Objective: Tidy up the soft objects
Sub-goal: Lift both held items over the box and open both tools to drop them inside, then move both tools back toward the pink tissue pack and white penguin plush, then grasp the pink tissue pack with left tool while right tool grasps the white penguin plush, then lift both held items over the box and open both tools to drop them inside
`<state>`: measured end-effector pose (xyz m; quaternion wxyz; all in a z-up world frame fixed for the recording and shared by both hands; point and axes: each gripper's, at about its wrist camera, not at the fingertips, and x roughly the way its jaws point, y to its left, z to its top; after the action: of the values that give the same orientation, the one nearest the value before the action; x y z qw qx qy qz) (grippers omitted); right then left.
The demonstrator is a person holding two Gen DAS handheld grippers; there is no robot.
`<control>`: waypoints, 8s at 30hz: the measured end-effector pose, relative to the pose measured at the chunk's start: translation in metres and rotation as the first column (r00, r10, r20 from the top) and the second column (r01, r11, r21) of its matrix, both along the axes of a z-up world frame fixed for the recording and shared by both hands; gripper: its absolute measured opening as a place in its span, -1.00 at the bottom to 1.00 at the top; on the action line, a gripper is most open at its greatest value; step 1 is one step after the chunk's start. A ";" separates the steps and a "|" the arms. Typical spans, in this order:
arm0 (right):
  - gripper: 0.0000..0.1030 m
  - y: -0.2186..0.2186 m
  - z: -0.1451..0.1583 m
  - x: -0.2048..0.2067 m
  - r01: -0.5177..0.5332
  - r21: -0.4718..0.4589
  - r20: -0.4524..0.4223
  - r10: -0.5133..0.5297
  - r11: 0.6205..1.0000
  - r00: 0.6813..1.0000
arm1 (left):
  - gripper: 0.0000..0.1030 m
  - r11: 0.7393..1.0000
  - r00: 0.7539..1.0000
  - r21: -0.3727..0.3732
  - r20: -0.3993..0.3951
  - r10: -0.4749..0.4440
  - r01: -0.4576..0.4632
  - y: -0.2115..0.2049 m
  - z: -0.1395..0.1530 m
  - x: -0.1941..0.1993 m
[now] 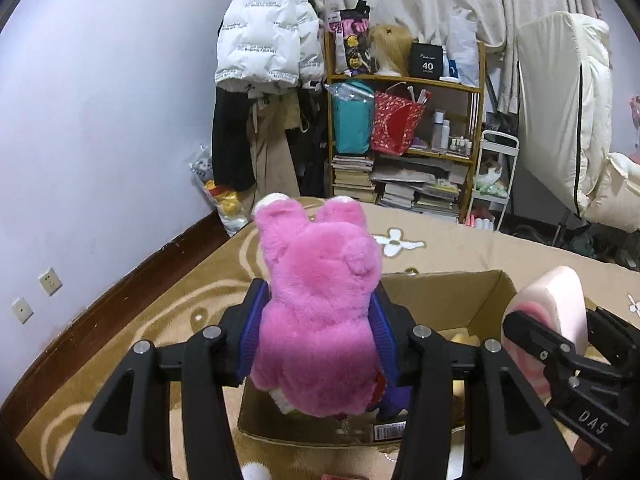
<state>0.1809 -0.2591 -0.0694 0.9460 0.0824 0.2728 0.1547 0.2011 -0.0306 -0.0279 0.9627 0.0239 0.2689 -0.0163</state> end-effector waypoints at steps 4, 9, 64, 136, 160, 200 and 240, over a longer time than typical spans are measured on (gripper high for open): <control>0.07 -0.001 -0.001 0.002 -0.004 0.003 -0.005 0.004 1.000 1.000 | -0.07 1.000 1.000 0.009 -0.024 0.013 -0.013 0.002 -0.005 0.003; 0.45 -0.002 0.001 0.000 0.011 0.013 0.004 -0.011 1.000 1.000 | 0.30 0.999 0.998 0.019 -0.052 0.045 -0.044 0.006 -0.008 0.006; 1.00 -0.009 -0.032 -0.062 0.066 0.101 -0.218 -0.043 0.993 0.975 | 0.99 0.999 0.898 -0.006 -0.438 0.041 -0.049 0.033 -0.061 -0.057; -0.26 0.032 -0.123 -0.032 -0.058 0.099 -0.474 0.099 0.993 0.875 | 0.27 0.995 0.753 0.055 -0.658 -0.027 0.083 -0.025 -0.161 -0.048; -0.50 0.033 -0.090 -0.049 -0.077 0.084 -0.351 0.102 0.993 0.931 | -0.19 0.995 0.841 0.021 -0.534 0.093 -0.097 0.029 -0.126 -0.052; -0.50 0.013 0.012 -0.086 -0.045 0.128 -0.033 0.050 0.991 0.998 | -0.72 0.987 0.993 -0.127 -0.071 0.091 -0.100 0.054 0.004 -0.091; -0.47 0.029 0.008 -0.008 -0.098 0.110 -0.017 0.100 0.989 0.995 | -0.70 0.987 1.000 -0.163 -0.030 -0.006 0.001 0.041 -0.006 0.012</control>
<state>0.1731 -0.2305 -0.0618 0.9282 0.1218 0.2782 0.2152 0.2133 0.0102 -0.0339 0.9572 -0.0544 0.2815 -0.0404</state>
